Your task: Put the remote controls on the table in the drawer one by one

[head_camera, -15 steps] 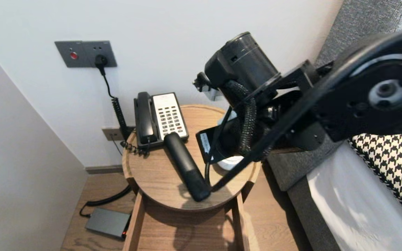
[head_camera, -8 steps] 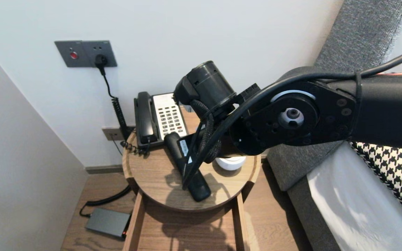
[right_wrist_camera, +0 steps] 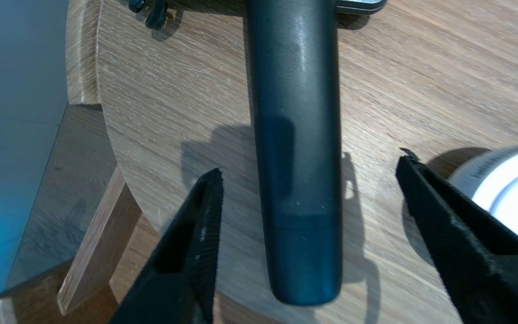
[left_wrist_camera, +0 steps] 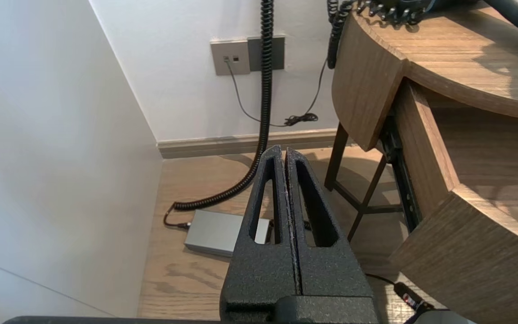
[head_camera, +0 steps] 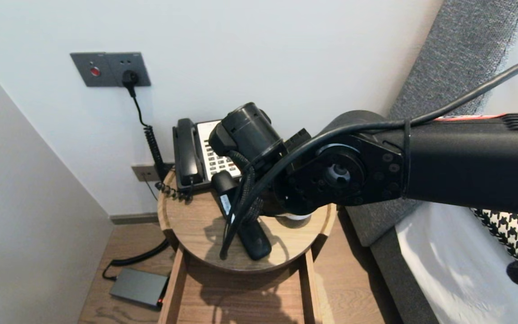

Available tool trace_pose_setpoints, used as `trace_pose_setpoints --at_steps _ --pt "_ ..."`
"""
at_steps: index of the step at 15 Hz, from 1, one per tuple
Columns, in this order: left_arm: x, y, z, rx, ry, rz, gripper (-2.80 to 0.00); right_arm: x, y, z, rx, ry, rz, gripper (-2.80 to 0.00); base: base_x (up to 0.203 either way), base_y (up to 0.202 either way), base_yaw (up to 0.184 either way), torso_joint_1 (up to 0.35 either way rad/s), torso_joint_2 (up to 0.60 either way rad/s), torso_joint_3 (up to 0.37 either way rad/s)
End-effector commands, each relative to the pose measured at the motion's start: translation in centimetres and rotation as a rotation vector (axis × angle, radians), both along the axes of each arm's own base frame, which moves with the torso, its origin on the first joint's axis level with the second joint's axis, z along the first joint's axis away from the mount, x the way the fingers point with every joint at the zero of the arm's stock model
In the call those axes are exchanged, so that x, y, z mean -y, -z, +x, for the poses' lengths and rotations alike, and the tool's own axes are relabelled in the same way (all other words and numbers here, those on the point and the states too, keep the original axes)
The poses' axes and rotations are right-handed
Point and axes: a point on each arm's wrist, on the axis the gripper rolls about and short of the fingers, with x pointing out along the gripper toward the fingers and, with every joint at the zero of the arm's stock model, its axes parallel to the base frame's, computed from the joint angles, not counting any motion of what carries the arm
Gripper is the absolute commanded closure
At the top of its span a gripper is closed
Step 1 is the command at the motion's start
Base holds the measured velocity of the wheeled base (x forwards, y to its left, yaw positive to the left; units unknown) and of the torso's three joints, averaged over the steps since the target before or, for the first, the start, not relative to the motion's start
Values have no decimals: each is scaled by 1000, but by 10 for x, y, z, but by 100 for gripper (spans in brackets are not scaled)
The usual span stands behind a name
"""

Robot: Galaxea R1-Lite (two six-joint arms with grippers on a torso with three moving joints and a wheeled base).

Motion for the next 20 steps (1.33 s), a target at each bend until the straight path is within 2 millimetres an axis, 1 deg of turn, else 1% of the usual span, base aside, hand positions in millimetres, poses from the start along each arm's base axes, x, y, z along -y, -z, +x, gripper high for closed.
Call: trace_pose_setpoints --at_steps 1,4,8,13,14,15,20 --pt "0 3 1 -10 -1 0 0 -8 11 3 -4 0 -13 -280 0 0 0 0 0 0" --pt "0 3 1 -10 0 0 0 -14 24 7 -10 12 -42 -280 0 0 0 0 0 0" --pt "0 3 1 -10 -1 0 0 -17 38 15 -30 23 -69 -280 0 0 0 0 0 0" --pt "0 3 1 -10 -1 0 0 -17 40 16 -32 24 -73 -280 0 0 0 0 0 0" --pt "0 3 1 -10 -1 0 0 -18 42 16 -33 25 -77 -193 0 0 0 0 0 0" --pt "0 3 1 -10 -1 0 0 -18 42 16 -34 25 -78 0 0 0 0 0 0 0" --pt "0 3 1 -10 -1 0 0 -21 50 18 -32 37 -104 0 0 0 0 0 0 0"
